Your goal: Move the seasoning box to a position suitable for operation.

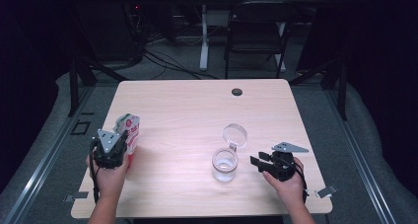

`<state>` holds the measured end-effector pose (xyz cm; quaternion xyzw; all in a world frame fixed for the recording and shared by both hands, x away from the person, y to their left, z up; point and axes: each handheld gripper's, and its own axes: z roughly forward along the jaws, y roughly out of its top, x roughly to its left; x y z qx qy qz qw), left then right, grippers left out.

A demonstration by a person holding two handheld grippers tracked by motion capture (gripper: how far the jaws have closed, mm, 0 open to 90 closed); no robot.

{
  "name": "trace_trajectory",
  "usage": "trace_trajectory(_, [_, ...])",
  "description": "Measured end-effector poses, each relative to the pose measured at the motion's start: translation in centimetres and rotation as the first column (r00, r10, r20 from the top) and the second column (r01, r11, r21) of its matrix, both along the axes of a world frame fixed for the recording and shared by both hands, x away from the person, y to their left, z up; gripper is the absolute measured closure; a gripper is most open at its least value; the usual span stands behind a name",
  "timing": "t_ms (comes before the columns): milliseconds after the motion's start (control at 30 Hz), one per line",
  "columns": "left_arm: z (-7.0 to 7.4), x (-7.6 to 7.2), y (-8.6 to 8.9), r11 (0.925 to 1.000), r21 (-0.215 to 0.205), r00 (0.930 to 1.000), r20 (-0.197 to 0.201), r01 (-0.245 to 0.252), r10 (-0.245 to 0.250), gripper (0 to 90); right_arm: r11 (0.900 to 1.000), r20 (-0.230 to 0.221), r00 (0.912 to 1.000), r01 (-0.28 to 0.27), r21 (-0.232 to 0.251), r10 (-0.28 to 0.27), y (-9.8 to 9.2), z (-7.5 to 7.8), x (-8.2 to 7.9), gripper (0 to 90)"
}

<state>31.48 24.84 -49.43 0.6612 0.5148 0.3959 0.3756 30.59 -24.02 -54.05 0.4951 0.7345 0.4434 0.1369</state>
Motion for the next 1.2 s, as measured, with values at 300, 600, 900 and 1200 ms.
trace_trajectory(300, [0.9,-0.1,1.2,0.9996,-0.01,0.9995,0.011,-0.028,0.028,90.0,1.0,0.025,0.9997,-0.005,-0.005,0.005,0.0,0.1,-0.2,55.4])
trace_trajectory(600, [1.5,-0.2,1.1,0.9997,-0.019,0.9998,0.011,-0.015,0.015,90.0,1.0,0.05,0.9987,-0.01,-0.022,0.011,-0.1,0.1,-0.2,53.8])
trace_trajectory(900, [2.2,-0.4,0.0,0.9986,-0.02,0.9988,0.001,0.049,-0.049,90.0,0.999,0.065,0.9979,-0.001,-0.048,0.004,0.0,0.2,-0.3,52.0])
trace_trajectory(1200, [2.9,-1.0,-2.4,0.9851,-0.029,0.9855,-0.002,0.169,-0.17,90.0,0.999,0.034,0.9994,-0.01,-0.052,0.012,-0.1,0.1,-0.3,52.1])
